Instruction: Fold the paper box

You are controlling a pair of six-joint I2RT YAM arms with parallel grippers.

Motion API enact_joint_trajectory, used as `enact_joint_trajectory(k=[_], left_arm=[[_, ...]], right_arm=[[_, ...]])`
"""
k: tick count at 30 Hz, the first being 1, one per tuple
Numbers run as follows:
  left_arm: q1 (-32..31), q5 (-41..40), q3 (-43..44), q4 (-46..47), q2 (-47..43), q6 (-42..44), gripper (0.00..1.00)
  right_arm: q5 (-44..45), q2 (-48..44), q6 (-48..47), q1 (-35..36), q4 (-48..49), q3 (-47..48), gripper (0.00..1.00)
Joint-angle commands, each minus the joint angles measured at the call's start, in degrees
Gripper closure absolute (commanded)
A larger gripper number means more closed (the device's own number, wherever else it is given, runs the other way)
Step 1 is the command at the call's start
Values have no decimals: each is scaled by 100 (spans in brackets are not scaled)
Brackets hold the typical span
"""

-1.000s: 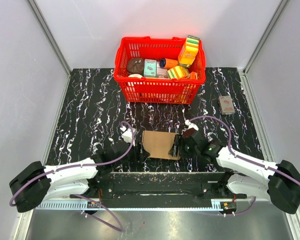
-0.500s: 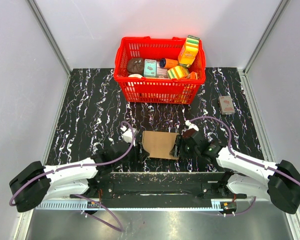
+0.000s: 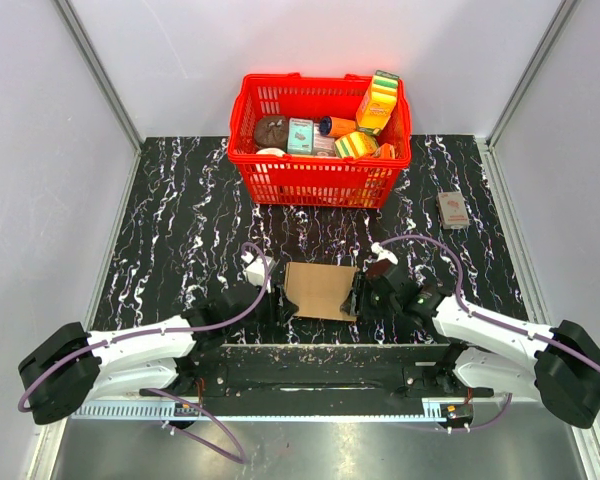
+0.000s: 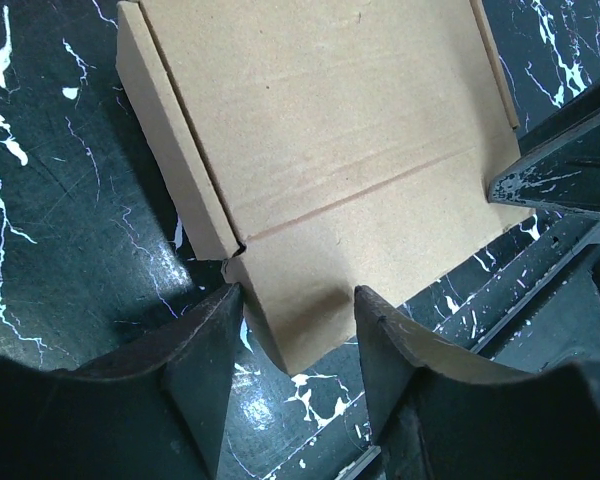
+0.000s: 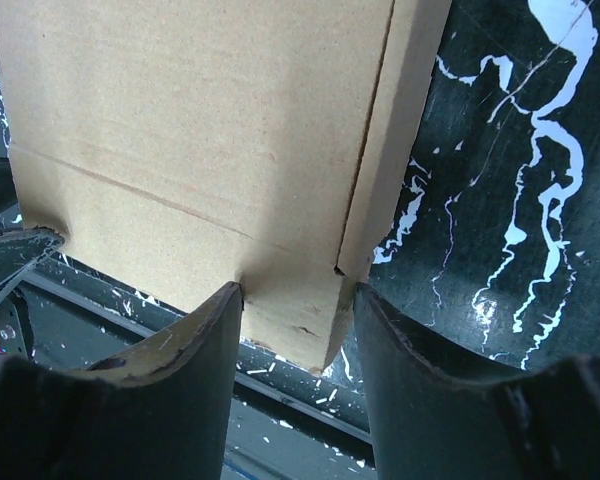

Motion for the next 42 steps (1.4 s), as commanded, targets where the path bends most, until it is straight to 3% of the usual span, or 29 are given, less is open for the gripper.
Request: enact_joint_trajectory(k=[1,42], left_arm=[[-28,-68,57,252,-41,74,48],[-28,-367,-207,1227,670,698,51]], right_arm=[[-97,-78,89,35,295,-48,47],[237,211,-597,44,743,-127,54]])
